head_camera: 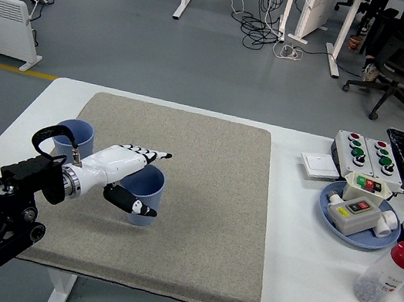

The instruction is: Push cup pick cup insert cup

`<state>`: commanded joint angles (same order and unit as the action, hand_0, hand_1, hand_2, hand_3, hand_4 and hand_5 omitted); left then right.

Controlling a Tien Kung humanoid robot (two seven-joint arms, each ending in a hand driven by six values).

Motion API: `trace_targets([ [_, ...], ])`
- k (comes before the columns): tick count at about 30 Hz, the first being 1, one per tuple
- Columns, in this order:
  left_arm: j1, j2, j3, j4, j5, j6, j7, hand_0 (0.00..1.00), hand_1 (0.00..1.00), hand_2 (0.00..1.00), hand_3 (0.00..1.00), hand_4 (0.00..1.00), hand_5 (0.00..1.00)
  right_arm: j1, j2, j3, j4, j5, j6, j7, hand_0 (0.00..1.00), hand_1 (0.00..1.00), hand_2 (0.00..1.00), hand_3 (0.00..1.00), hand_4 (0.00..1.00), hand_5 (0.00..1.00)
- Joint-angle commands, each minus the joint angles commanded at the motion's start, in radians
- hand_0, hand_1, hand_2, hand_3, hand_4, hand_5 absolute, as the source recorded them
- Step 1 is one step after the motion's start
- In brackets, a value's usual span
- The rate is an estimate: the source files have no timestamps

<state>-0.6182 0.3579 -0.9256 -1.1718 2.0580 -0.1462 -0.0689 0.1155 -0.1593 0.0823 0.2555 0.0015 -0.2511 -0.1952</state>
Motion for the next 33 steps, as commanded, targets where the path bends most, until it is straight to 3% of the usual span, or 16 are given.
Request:
trace_targets([
  [1,0.0,0.0,0.0,-0.001,0.006,0.002,-0.002,0.655,0.801,0.9,0.826,0.818,0.318,0.0,0.0,0.0,0.0,-0.001,0.0,0.0,0.687,0.613,0.648,0.569,0.088,0.483],
  [2,-0.001,0.001,-0.001,-0.002,0.013,0.004,-0.004,0.478,0.68,0.777,0.553,0.76,0.263,0.0,0.0,0.001,0.0,-0.002,0.0,-0.001,0.687,0.613,0.648,0.569,0.088,0.483],
  [7,0.001,0.004,-0.006,-0.003,0.028,-0.024,0.003,0.478,0.68,0.777,0.553,0.76,0.263,0.0,-0.001,0.001,0.0,-0.002,0.0,0.0,0.687,0.613,0.648,0.569,0.088,0.483],
  [8,0.001,0.005,-0.006,-0.003,0.028,-0.025,0.003,0.369,0.594,0.671,0.495,0.703,0.224,0.0,-0.001,0.001,0.0,-0.002,0.0,0.0,0.688,0.613,0.648,0.569,0.088,0.483],
  [25,-0.009,0.022,0.006,-0.039,0.026,-0.086,0.023,0.378,0.562,0.651,0.489,0.606,0.175,-0.007,0.0,0.005,-0.001,-0.007,-0.001,-0.002,0.687,0.613,0.648,0.57,0.089,0.483],
  [29,-0.018,0.045,0.014,-0.081,-0.002,-0.12,0.037,0.388,0.558,0.651,0.487,0.569,0.16,-0.009,0.0,0.005,0.0,-0.006,-0.001,-0.002,0.687,0.614,0.648,0.569,0.089,0.483],
  [33,-0.048,0.095,0.028,-0.145,-0.046,-0.16,0.066,0.403,0.563,0.649,0.492,0.555,0.144,-0.011,-0.001,0.002,0.0,-0.001,-0.002,0.0,0.687,0.613,0.647,0.57,0.09,0.481],
])
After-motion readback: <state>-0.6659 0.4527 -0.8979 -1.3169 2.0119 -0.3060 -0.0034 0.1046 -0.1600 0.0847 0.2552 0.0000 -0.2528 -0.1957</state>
